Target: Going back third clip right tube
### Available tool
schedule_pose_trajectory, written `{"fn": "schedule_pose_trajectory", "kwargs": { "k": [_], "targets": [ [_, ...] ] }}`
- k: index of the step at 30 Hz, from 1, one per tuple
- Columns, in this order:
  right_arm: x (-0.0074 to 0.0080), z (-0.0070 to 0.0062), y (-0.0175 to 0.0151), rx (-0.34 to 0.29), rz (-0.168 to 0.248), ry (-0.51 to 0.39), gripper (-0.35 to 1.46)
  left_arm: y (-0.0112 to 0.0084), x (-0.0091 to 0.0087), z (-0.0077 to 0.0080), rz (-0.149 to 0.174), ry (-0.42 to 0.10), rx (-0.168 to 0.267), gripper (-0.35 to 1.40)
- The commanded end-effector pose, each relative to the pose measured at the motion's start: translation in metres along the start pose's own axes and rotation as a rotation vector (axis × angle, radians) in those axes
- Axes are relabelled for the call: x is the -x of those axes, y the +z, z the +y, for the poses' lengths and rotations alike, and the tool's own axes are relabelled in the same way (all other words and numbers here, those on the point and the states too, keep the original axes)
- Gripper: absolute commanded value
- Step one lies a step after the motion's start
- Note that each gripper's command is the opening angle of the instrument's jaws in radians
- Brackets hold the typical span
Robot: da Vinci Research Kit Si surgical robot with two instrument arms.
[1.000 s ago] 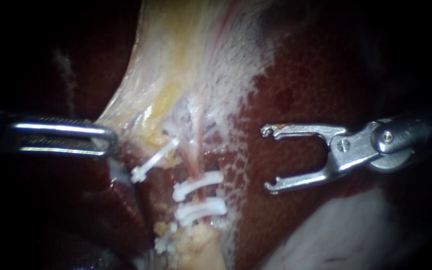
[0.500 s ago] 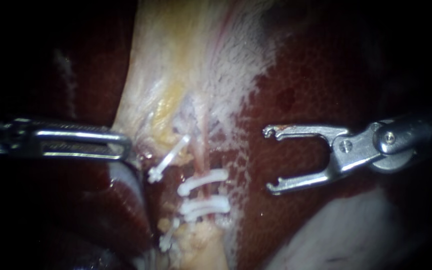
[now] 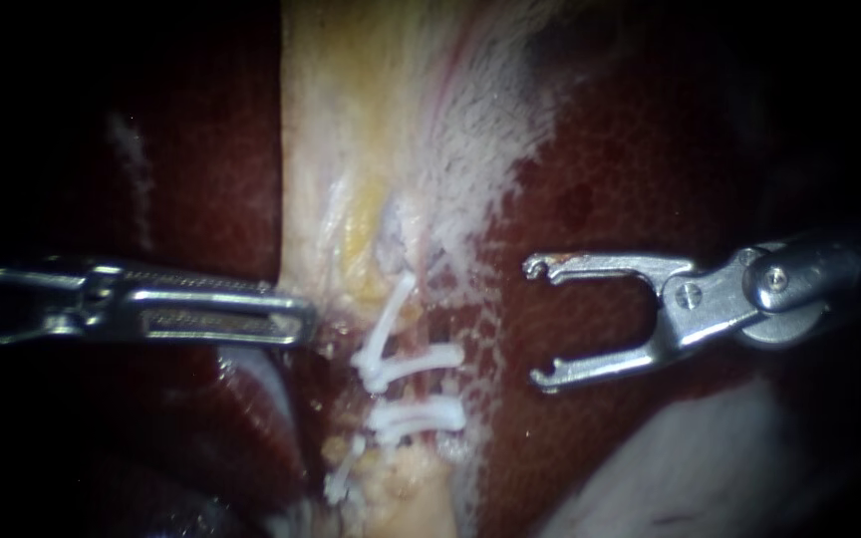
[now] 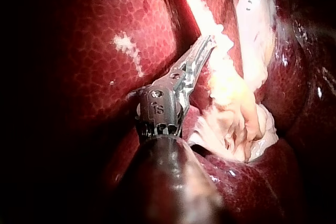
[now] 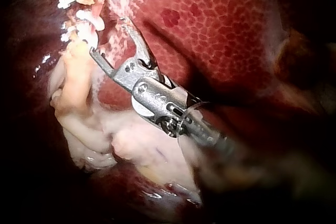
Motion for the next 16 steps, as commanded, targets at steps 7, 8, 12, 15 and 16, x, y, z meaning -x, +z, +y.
{"fn": "schedule_pose_trajectory", "kwargs": {
  "k": [7,8,12,15,16],
  "targets": [
    [0.0,0.0,-0.0001,0.0,0.0,0.0,0.6,0.0001,-0.0001,0.0,0.004,-0.005,-0.001,-0.35],
    [0.0,0.0,-0.0001,0.0,0.0,0.0,0.6,0.0001,-0.0001,0.0,0.004,-0.005,-0.001,-0.35],
    [0.0,0.0,-0.0001,0.0,0.0,0.0,0.6,0.0001,-0.0001,0.0,0.004,-0.005,-0.001,-0.35],
    [0.0,-0.0001,-0.0002,-0.001,0.0,0.0,0.6,0.0002,-0.0001,0.0001,0.004,-0.005,-0.002,-0.35],
    [0.0,-0.0001,-0.0003,-0.001,0.0,0.0,0.6,0.0002,-0.0001,0.0001,0.004,-0.005,-0.002,-0.35]
  ]
}}
